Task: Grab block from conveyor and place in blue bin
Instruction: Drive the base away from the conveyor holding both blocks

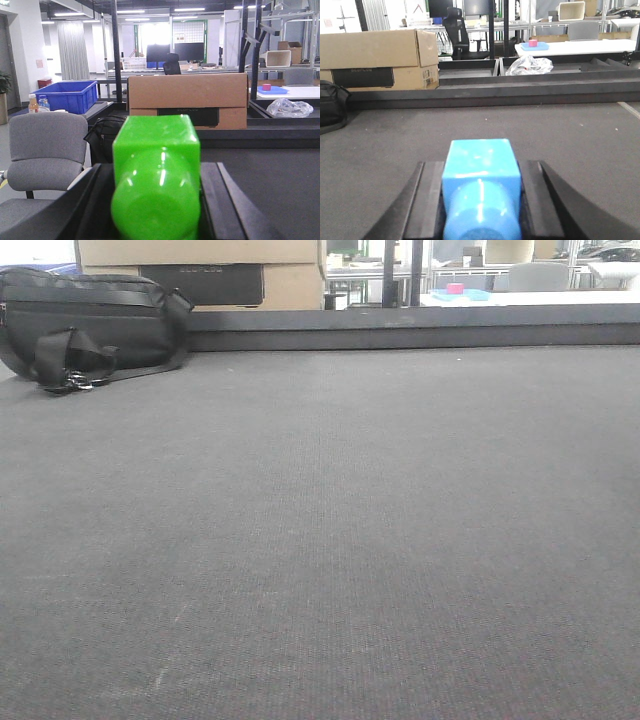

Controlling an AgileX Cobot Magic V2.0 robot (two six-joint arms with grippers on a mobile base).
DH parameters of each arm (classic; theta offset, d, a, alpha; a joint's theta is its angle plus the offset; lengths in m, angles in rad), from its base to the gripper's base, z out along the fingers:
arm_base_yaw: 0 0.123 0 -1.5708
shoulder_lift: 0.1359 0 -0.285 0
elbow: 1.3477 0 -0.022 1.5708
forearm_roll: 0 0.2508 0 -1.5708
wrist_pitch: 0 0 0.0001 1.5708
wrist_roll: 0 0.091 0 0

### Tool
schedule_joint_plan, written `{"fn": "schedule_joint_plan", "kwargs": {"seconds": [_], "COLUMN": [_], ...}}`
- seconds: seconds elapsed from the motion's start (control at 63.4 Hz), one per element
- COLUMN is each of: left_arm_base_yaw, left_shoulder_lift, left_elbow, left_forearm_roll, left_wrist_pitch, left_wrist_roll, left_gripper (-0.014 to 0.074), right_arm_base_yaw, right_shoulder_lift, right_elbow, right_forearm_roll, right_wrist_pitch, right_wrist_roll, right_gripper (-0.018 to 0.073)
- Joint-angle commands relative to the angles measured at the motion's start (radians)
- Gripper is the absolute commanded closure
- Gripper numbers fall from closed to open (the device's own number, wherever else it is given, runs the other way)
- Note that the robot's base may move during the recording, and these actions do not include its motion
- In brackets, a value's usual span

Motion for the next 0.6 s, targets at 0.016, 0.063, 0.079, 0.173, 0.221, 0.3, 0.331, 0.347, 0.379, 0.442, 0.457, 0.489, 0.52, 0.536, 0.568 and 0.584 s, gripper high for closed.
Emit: {"fn": "schedule_joint_plan", "kwargs": {"seconds": [0.016, 0.063, 0.079, 0.173, 0.221, 0.3, 0.331, 0.347, 0.379, 0.442, 0.457, 0.489, 0.52, 0.536, 0.568, 0.584], "left_arm_base_yaw": [0.001, 0.001, 0.001, 0.001, 0.001, 0.001, 0.001, 0.001, 0.001, 0.001, 0.001, 0.001, 0.001, 0.001, 0.001, 0.001], "left_shoulder_lift": [-0.005, -0.005, -0.005, -0.005, -0.005, -0.005, -0.005, -0.005, -0.005, -0.005, -0.005, -0.005, -0.005, -0.005, -0.005, -0.005], "left_elbow": [-0.001, -0.001, -0.001, -0.001, -0.001, -0.001, -0.001, -0.001, -0.001, -0.001, -0.001, -0.001, -0.001, -0.001, -0.001, -0.001], "left_forearm_roll": [0.002, 0.002, 0.002, 0.002, 0.002, 0.002, 0.002, 0.002, 0.002, 0.002, 0.002, 0.002, 0.002, 0.002, 0.002, 0.002], "left_wrist_pitch": [-0.006, -0.006, -0.006, -0.006, -0.006, -0.006, -0.006, -0.006, -0.006, -0.006, -0.006, -0.006, -0.006, -0.006, -0.006, -0.006], "left_wrist_roll": [-0.005, -0.005, -0.005, -0.005, -0.005, -0.005, -0.005, -0.005, -0.005, -0.005, -0.005, -0.005, -0.005, -0.005, -0.005, -0.005], "left_gripper": [0.0708, 0.0708, 0.0708, 0.0708, 0.0708, 0.0708, 0.0708, 0.0708, 0.0708, 0.0708, 0.0708, 0.0708, 0.0708, 0.0708, 0.0708, 0.0708], "right_arm_base_yaw": [0.000, 0.000, 0.000, 0.000, 0.000, 0.000, 0.000, 0.000, 0.000, 0.000, 0.000, 0.000, 0.000, 0.000, 0.000, 0.000], "right_shoulder_lift": [-0.006, -0.006, -0.006, -0.006, -0.006, -0.006, -0.006, -0.006, -0.006, -0.006, -0.006, -0.006, -0.006, -0.006, -0.006, -0.006], "right_elbow": [0.002, 0.002, 0.002, 0.002, 0.002, 0.002, 0.002, 0.002, 0.002, 0.002, 0.002, 0.002, 0.002, 0.002, 0.002, 0.002], "right_forearm_roll": [-0.002, -0.002, -0.002, -0.002, -0.002, -0.002, -0.002, -0.002, -0.002, -0.002, -0.002, -0.002, -0.002, -0.002, -0.002, -0.002], "right_wrist_pitch": [-0.026, -0.026, -0.026, -0.026, -0.026, -0.026, -0.026, -0.026, -0.026, -0.026, -0.026, -0.026, -0.026, -0.026, -0.026, -0.026], "right_wrist_roll": [-0.009, -0.009, -0.009, -0.009, -0.009, -0.009, -0.009, -0.009, -0.009, -0.009, -0.009, -0.009, -0.009, -0.009, -0.009, -0.009], "right_gripper": [0.0721, 0.0721, 0.0721, 0.0721, 0.0721, 0.0721, 0.0721, 0.0721, 0.0721, 0.0721, 0.0721, 0.0721, 0.0721, 0.0721, 0.0721, 0.0721]}}
